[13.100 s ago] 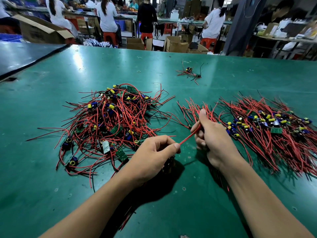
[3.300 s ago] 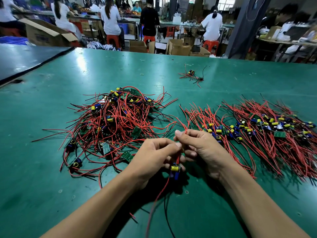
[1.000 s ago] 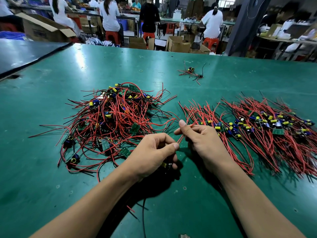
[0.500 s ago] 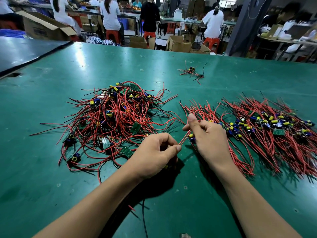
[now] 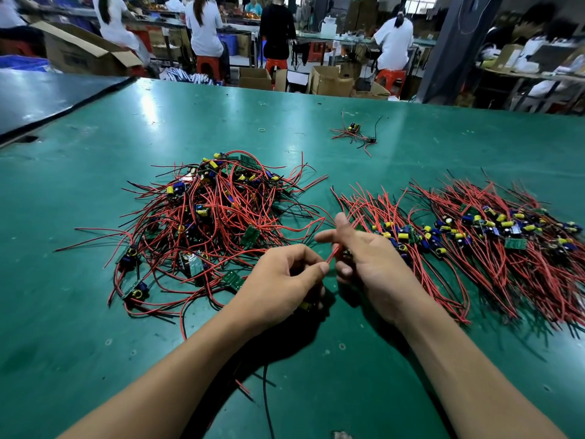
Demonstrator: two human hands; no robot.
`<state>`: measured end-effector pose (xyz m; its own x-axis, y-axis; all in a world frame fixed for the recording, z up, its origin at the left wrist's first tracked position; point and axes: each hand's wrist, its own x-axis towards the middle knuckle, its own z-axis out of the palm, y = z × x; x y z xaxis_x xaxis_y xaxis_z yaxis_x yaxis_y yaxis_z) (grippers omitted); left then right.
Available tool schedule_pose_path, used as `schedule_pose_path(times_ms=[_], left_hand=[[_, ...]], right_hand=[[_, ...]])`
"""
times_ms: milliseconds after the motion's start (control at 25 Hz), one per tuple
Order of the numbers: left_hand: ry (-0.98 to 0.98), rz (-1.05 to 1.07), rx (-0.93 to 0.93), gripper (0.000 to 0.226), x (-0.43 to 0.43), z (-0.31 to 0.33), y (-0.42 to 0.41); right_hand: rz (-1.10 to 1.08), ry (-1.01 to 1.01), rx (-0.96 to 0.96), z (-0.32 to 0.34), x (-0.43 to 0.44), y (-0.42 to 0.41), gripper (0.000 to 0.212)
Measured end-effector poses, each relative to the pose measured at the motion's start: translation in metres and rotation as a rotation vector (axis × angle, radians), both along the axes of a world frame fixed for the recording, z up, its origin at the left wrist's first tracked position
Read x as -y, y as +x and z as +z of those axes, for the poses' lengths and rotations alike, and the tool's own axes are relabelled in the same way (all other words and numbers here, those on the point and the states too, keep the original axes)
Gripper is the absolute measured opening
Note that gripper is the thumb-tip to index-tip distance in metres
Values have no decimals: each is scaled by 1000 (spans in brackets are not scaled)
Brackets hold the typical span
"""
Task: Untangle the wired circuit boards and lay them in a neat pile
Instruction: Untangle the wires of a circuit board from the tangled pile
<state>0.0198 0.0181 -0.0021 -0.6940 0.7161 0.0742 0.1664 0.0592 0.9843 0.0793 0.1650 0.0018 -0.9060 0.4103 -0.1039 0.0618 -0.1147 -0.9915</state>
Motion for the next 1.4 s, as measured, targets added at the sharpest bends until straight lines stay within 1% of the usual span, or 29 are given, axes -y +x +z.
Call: schedule_pose_path(times_ms=[80,120,240,400,480,680,840,880,920,960,1080,1120,1200,1280,1400], left_hand=[[34,3,19,15,1,0,0],[43,0,25,15,1,0,-1],[40,-30,56,14,2,1,-2],[22,-78,50,15,2,1,-3],[19,-100,73,13,3,2,-2],[25,-104,168,12,4,5,-2],[43,-97,231,13,3,6,-3],[47,-100,244,13,4,6,-3],[50,-102,257,13,4,6,-3],[52,-99,270,13,5,6,-3],[62,-64,297,12,5,6,-2],[71,-47,313,12,4,5,-1],[98,-11,356,15,2,6,-1],[129,30,401,20,1,7,-2],[205,73,526,34,-1,11,-6]], right_hand=[[85,91,4,-4,7,0,48],[89,163,5,-4,8,0,45],[40,387,4,-1,4,1,36],[-44,556,43,1,-9,2,33],[-112,613,7,1,-16,2,32],[-273,786,-156,-4,-23,1,40],[-355,916,-262,-6,-24,0,50],[-366,916,-253,-6,-23,-1,50],[-361,870,-213,-7,-22,-1,51],[-336,758,-155,-6,-20,-1,54],[-231,188,-48,2,-14,-3,65],[-219,85,-29,3,-15,-2,69],[-210,47,-5,6,-15,0,78],[-203,58,-2,6,-14,0,80],[-184,53,33,6,-14,-1,68]])
